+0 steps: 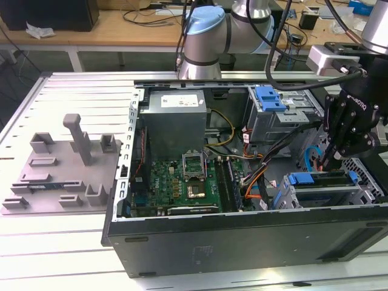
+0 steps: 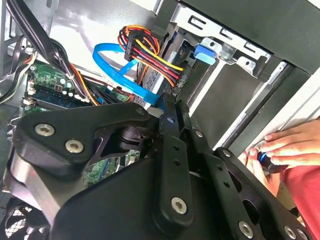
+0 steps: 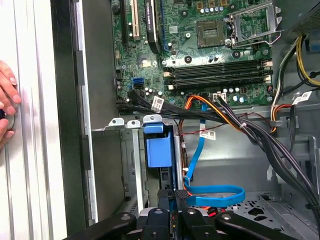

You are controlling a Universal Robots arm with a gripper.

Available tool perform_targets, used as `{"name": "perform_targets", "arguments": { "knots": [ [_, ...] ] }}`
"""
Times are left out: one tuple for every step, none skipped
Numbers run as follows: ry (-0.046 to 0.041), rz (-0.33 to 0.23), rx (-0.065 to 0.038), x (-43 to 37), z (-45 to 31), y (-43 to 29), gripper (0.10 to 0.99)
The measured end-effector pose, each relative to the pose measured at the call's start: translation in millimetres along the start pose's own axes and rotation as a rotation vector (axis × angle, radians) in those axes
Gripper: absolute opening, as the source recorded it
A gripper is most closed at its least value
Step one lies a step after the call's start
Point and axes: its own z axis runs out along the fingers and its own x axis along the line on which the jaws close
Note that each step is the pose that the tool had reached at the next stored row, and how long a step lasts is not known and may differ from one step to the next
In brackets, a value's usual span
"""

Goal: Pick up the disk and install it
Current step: 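Insert the second disk wire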

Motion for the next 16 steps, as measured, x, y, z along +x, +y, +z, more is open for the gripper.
{"name": "perform_targets", "arguments": {
  "knots": [
    [0.0, 0.0, 0.0, 0.0, 0.0, 0.0, 0.161],
    [0.0, 0.0, 0.0, 0.1, 0.1, 0.0, 0.161],
    [0.0001, -0.001, 0.0, 0.0, 0.1, 0.1, 0.161],
    [0.0001, -0.002, 0.0, 0.1, 0.2, 0.1, 0.161],
    [0.0001, -0.002, 0.0, 0.0, 0.2, 0.1, 0.161],
    [0.0, -0.004, 0.001, 0.1, 0.3, 0.1, 0.161],
    [-0.0002, -0.005, 0.001, 0.1, 0.4, 0.0, 0.161],
    [-0.0001, -0.006, 0.001, 0.2, 0.5, 0.0, 0.161],
    [0.0001, -0.008, 0.001, 0.4, 0.6, 0.0, 0.161],
    [0.0003, -0.009, 0.001, 0.4, 0.7, 0.0, 0.161],
    [0.0003, -0.01, 0.001, 0.4, 0.7, 0.0, 0.161],
    [0.0003, -0.011, 0.002, 0.4, 0.8, 0.0, 0.161],
    [0.0002, -0.012, 0.002, 0.4, 1.0, 0.0, 0.161],
    [0.0002, -0.014, 0.002, 0.3, 1.2, 0.0, 0.161],
    [0.0002, -0.015, 0.002, 0.3, 1.4, 0.0, 0.161],
    [0.0003, -0.016, 0.002, 0.3, 1.5, 0.0, 0.161]
  ]
}}
